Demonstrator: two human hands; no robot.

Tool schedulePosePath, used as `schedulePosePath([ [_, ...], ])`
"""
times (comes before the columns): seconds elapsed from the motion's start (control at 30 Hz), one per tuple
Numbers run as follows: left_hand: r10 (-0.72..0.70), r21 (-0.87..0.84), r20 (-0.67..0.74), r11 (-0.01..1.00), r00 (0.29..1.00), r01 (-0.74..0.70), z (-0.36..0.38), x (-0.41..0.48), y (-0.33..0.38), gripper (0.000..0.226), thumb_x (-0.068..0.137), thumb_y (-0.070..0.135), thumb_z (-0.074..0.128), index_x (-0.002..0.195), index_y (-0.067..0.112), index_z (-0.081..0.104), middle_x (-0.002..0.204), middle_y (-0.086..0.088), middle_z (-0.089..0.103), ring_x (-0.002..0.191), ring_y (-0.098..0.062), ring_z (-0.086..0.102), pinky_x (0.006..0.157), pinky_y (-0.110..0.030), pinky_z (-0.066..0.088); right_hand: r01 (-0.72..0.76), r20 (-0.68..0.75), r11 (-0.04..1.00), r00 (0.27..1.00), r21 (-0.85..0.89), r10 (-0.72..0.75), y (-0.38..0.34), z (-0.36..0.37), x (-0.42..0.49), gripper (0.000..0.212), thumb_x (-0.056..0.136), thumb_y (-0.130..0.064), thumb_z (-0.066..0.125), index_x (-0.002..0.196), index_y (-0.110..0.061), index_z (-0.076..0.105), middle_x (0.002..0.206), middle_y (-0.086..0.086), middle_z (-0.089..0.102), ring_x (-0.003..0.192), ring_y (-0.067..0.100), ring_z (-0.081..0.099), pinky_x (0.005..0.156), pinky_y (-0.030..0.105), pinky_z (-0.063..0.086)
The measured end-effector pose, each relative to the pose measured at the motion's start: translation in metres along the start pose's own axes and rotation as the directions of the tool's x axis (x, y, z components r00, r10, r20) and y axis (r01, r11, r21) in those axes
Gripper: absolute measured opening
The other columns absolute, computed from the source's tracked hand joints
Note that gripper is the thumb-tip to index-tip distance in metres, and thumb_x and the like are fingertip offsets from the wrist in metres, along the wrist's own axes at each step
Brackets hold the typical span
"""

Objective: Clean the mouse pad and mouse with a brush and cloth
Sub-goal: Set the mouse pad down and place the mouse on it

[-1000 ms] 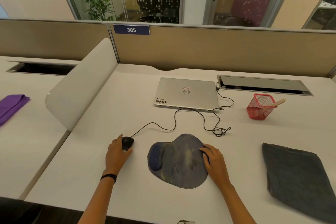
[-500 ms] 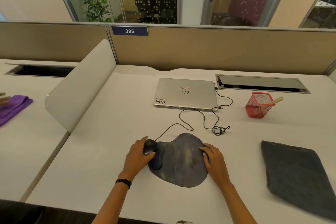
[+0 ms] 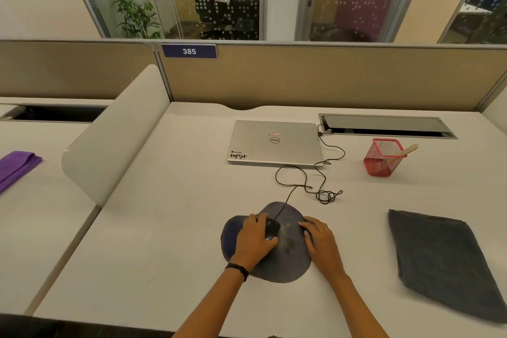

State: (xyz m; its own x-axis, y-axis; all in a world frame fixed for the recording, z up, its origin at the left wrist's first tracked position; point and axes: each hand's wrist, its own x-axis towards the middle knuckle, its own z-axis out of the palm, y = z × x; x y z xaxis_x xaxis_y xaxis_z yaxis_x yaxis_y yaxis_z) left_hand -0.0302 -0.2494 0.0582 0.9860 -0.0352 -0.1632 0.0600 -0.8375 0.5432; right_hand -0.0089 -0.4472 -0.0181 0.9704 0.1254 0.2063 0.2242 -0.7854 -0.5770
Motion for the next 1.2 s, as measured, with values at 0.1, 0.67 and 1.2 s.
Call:
schedulePosePath([
  [0.1,-0.023,0.062,-0.015,0.998,1.0,0.024,0.006,0.002,0.008,0.06,0.087,0.042,0.054,0.138,0.02,0.032,0.134,-0.008,0.041,0.118,-0.021,0.045,0.09,-0.025,0.048,-0.007,0.003,1.0,1.0,0.005,0.007,0.0,0.0,0.0,0.037,0.09,-0.029,0.039,0.116,-0.016,0.063,0.123,0.005,0.061,0.111,0.021,0.057,0.098,0.028,0.043],
  [0.67,-0.094,0.241,-0.007,0.966,0.996,0.093,0.017,0.017,0.033,0.066,0.088,0.045,0.051,0.14,0.013,0.028,0.136,-0.015,0.035,0.118,-0.029,0.042,0.083,-0.026,0.048,0.012,-0.015,1.0,1.0,0.01,-0.012,0.0,0.001,0.0,0.034,0.09,-0.025,0.042,0.114,-0.016,0.064,0.121,0.005,0.063,0.11,0.02,0.058,0.096,0.026,0.042],
  [1.2,0.181,0.201,0.164,0.956,0.97,-0.212,-0.019,0.024,-0.023,0.061,0.092,0.054,0.041,0.143,0.022,0.031,0.15,-0.007,0.026,0.139,-0.024,0.024,0.112,-0.036,0.028,0.006,-0.012,0.999,1.0,0.045,-0.006,0.004,0.002,-0.001,0.032,0.089,-0.024,0.044,0.116,-0.019,0.061,0.125,0.001,0.06,0.113,0.016,0.054,0.098,0.025,0.04],
])
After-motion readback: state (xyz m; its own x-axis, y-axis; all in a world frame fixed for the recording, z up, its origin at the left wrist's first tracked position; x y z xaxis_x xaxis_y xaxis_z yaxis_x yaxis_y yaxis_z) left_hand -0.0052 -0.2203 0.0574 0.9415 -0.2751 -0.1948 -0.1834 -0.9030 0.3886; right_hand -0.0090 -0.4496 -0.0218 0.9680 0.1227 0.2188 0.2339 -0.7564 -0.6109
